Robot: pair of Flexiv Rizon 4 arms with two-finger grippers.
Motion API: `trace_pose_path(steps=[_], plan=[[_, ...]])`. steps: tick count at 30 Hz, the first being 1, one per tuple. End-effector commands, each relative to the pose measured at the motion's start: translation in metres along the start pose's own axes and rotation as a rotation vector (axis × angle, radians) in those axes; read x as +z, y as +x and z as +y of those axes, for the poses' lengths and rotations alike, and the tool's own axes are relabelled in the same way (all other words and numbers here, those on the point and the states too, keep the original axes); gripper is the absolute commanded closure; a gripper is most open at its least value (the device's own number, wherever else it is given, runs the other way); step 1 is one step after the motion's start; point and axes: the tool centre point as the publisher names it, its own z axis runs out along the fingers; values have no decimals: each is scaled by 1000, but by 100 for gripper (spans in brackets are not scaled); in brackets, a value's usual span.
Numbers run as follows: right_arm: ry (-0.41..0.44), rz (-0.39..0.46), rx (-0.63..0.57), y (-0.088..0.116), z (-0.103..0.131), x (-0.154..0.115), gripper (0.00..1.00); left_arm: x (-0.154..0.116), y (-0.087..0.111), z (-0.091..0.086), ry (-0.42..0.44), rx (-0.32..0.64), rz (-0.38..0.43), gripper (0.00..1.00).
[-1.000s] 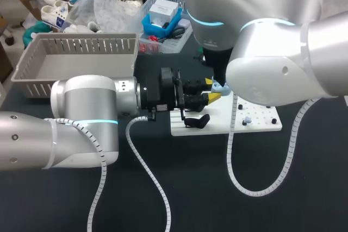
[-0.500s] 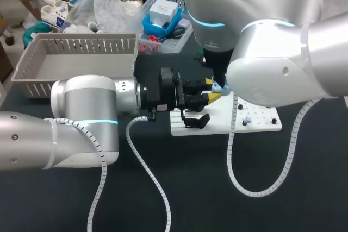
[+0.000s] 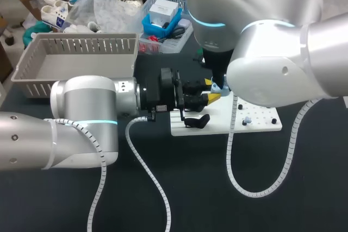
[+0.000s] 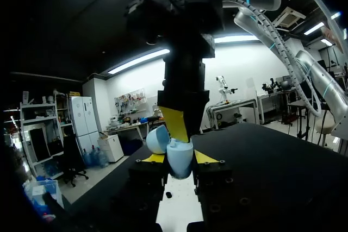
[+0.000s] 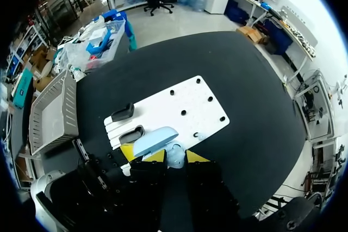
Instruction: Pick up each earbud case from the left stands, insert the matching earbuds, close the lid, and place the case in the box.
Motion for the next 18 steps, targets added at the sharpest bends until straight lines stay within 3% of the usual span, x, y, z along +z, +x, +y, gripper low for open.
trace_pose_path(steps=[1, 6, 11, 18], plan=[[-2, 2, 1, 1, 0, 2, 84, 1, -1, 0, -4, 2, -3, 100], [-1, 2, 0, 2, 0, 1, 80, 1, -1, 0, -4, 2, -3, 100], [0, 1, 4, 2, 0, 0, 69, 1, -1, 0, -4, 2, -3, 100], [-5, -3, 2, 4, -1, -3, 69, 1, -1, 0, -4, 2, -3, 100]])
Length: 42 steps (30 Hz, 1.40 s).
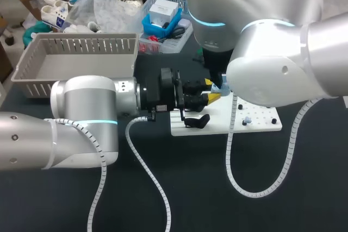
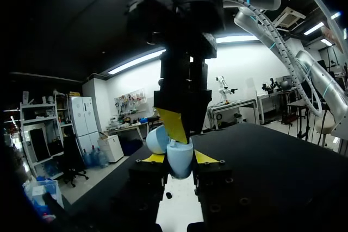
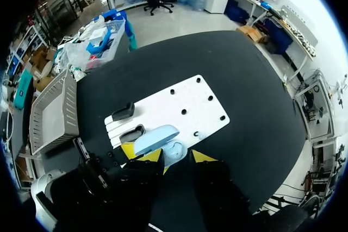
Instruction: Pick up each earbud case from the left stands, insert the matching earbuds, close the lid, and place the case in the box.
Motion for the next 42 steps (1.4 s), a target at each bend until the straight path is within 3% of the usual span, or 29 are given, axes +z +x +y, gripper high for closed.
trace_pose_path(steps=[1, 14, 23, 31, 36, 42], plan=[[-4, -10, 2, 3, -3, -3, 69, 1, -1, 0, -5, 1, -2, 100], [-29, -102, -36, 35, -26, -25, 67, 1, -1, 0, -5, 1, -2, 100], [-55, -119, -138, 58, -45, -23, 66, 1, -1, 0, -5, 1, -2, 100], [-71, -88, -146, 63, -64, -1, 64, 1, -1, 0, -5, 1, -2, 100], [-150, -67, -166, 63, -73, 19, 63, 1, -1, 0, -5, 1, -2, 100], [-144, -40, -148, 63, -83, 43, 64, 1, -1, 0, -5, 1, -2, 100]])
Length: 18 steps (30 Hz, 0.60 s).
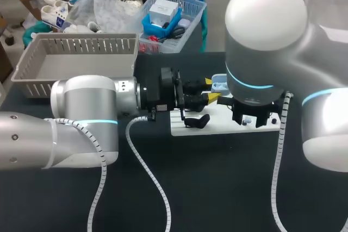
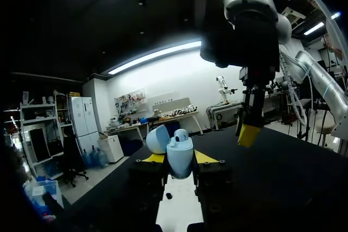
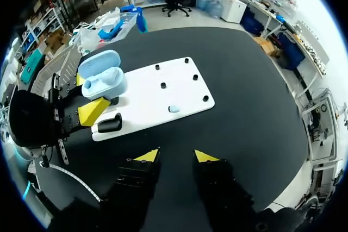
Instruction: Pick up each earbud case from the left stands, insert the matching earbuds, close the lid, and place the case in the box.
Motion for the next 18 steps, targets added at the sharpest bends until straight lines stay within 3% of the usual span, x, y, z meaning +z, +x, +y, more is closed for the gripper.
trace_pose_path(steps=[1, 7, 10, 18], plan=[[-70, 9, 11, 2, -9, 17, 64, 0, 0, -1, -5, 1, -1, 100], [-120, 42, 59, 3, -12, 40, 65, 0, 0, -1, -5, 1, -1, 100], [-130, 48, 60, 0, -11, 47, 71, 0, 0, -1, -5, 1, -1, 100], [-158, 27, 72, -9, -10, 62, 59, 0, 0, -1, -5, 1, -1, 100]])
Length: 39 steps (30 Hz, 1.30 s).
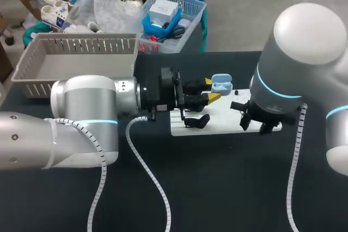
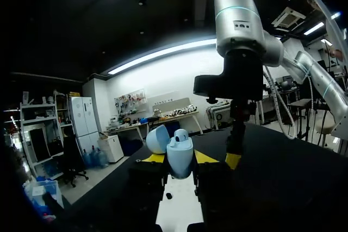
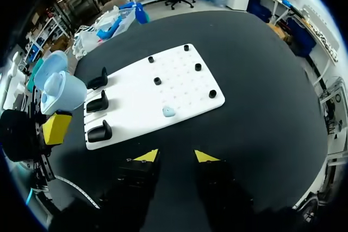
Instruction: Pick up each earbud case from the left stands, insert the matching earbuds, close the lid, and place the case in the box.
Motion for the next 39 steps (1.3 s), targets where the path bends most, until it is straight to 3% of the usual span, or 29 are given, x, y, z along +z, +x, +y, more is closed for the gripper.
trace_pose_path(steps=[1, 14, 39], plan=[[-36, -20, 14, -3, -3, 13, 59, 0, 0, -1, -5, 1, -1, 100], [-90, -35, 20, -15, -2, 35, 59, 0, 0, -1, -5, 1, -1, 100], [-147, -40, 42, -29, 3, 49, 62, 0, 0, -1, -5, 1, -1, 100]])
